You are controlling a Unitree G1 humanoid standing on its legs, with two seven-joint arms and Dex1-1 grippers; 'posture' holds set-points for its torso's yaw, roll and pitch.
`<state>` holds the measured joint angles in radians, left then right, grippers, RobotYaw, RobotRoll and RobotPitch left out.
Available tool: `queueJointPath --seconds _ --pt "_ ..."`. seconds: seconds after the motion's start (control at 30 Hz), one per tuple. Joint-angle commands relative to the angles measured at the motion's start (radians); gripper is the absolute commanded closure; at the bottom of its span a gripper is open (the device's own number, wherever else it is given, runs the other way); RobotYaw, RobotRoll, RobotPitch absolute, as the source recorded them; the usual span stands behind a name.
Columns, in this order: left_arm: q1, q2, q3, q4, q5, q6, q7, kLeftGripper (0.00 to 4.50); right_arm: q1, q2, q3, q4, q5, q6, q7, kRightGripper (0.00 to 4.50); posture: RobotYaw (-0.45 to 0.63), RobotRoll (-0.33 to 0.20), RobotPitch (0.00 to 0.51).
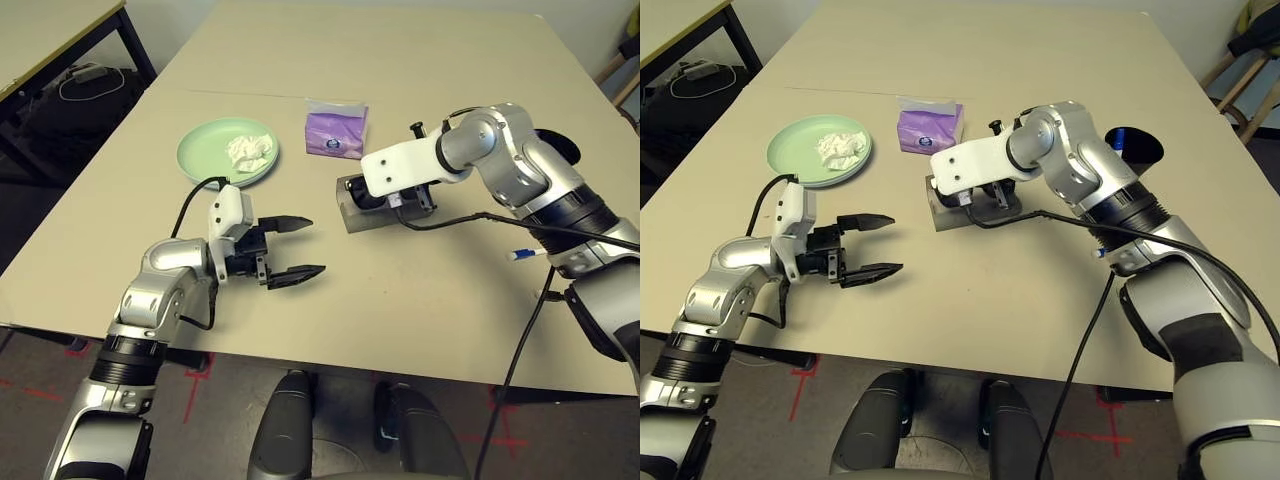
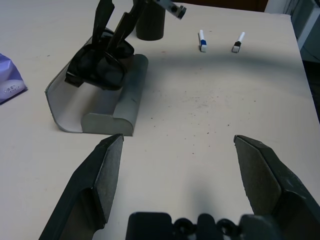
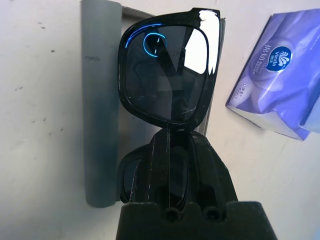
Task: Organize and tidy the items on the table.
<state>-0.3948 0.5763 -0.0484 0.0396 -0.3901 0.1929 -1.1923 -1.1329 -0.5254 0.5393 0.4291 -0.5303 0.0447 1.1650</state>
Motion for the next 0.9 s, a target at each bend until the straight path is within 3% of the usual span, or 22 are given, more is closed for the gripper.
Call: queueJointPath --seconds 0.03,0.9 --pt "0.009 0.016 0.000 -0.033 0.000 0.010 0.006 0.00 -0.011 0.016 0.004 0.021 -0.024 0.014 -0.029 4.15 0.29 0.000 0.106" --pt "0.033 0.023 0.004 -0.076 -0.009 0.039 0.046 0.00 0.018 0.064 0.015 0.135 -0.097 0.025 -0.132 4.15 0.29 0.000 0.122"
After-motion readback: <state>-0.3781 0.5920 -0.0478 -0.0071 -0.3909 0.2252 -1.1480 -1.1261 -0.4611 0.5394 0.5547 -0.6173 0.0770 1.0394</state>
